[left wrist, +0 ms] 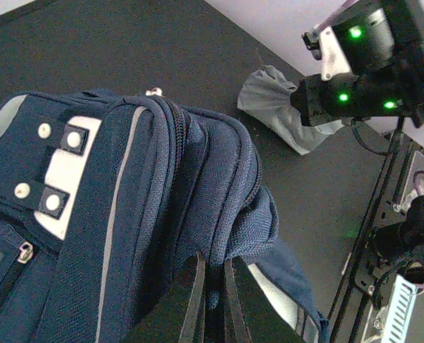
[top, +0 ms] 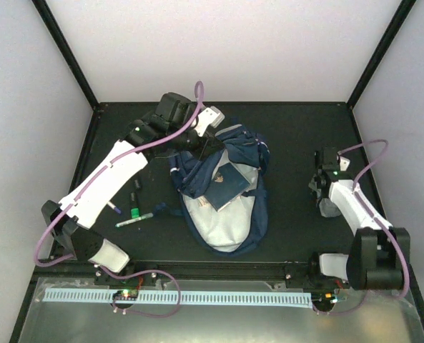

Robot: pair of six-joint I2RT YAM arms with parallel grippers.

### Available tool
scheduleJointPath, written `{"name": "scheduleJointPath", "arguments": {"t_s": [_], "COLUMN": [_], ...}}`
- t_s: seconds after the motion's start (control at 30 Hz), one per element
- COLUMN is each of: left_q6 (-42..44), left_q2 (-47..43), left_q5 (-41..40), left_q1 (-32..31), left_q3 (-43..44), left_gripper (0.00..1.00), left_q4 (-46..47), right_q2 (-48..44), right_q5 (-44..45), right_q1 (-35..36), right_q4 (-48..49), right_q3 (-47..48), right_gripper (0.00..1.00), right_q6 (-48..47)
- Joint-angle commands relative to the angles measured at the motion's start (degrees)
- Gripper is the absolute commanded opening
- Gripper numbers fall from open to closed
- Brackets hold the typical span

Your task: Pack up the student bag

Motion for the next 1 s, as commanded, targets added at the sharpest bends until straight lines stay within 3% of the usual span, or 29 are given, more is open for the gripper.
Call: {"name": "scheduleJointPath", "arguments": {"t_s": [0.0, 0.17, 0.4, 0.67, 0.97], "left_q6": [1.2, 1.2, 0.4, -3.0, -7.5], "left_q2": [-3.8, -4.0, -3.3, -0.6, 2.6], "left_q5": [0.1, -0.8, -2.5, -0.4, 4.1], "left_q1": [1.0, 1.0, 1.0, 1.0, 0.3], "left_q3": [1.8, 3.1, 4.8, 7.6, 10.2], "left_gripper": [0.04, 0.04, 0.04, 0.02, 0.02], "left_q4": [5.6, 5.5, 6.6, 8.6, 12.3], "right_q2": [-8.3, -17.3, -22.4, -27.9, -28.0], "right_q5": [-15.6, -27.1, -53.0, -63.2, -67.0], "right_q1": [0.9, 1.0, 2.2, 7.7, 17.0], "right_q4": [-1.3, -7.4, -15.0, -16.9, -1.4], "right_q3": [1.7, 4.8, 10.4, 9.1, 1.2], "right_gripper": [0.02, 0.02, 0.02, 0.02, 0.02], "right_q6": [-6.2, -10.7, -12.5, -8.3, 1.3]}}
